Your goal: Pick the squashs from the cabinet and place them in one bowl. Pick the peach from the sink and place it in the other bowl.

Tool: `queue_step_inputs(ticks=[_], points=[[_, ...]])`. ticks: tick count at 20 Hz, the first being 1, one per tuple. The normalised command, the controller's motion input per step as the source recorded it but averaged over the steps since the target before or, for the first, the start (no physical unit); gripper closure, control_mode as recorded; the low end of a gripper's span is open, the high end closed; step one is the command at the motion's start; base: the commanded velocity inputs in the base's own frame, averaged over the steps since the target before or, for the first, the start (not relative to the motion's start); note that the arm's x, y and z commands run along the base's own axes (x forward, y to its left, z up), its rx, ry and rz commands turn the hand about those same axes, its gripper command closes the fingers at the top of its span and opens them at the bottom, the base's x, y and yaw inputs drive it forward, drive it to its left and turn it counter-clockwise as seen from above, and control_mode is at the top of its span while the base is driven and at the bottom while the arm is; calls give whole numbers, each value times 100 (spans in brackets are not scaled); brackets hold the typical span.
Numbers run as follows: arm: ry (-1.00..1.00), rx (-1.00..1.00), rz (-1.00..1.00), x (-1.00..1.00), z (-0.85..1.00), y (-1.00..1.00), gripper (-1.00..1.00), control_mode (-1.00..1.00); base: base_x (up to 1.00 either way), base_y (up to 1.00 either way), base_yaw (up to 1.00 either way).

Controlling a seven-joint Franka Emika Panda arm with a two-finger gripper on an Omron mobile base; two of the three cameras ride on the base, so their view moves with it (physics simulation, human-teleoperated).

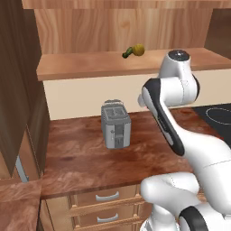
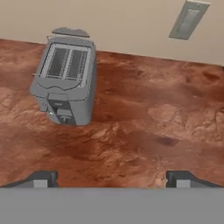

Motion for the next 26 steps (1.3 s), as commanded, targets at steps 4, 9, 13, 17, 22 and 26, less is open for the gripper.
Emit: queue_step_inputs(ticks=[4,9,13,17,22,26], points=[[-50,-14,-1,-63,37,14,-100,-100,0,0,0],[-49,-4,-1,-54,49,10,-100,-100,0,0,0],[-38,4,0,-35,60,0,-100,-100,0,0,0],[-26,18,0,-29,69,-8,-100,-100,0,0,0],[3,30,0,-3,66,-7,-100,-100,0,0,0],[26,34,1,0,49,-9,-100,-100,0,0,0]])
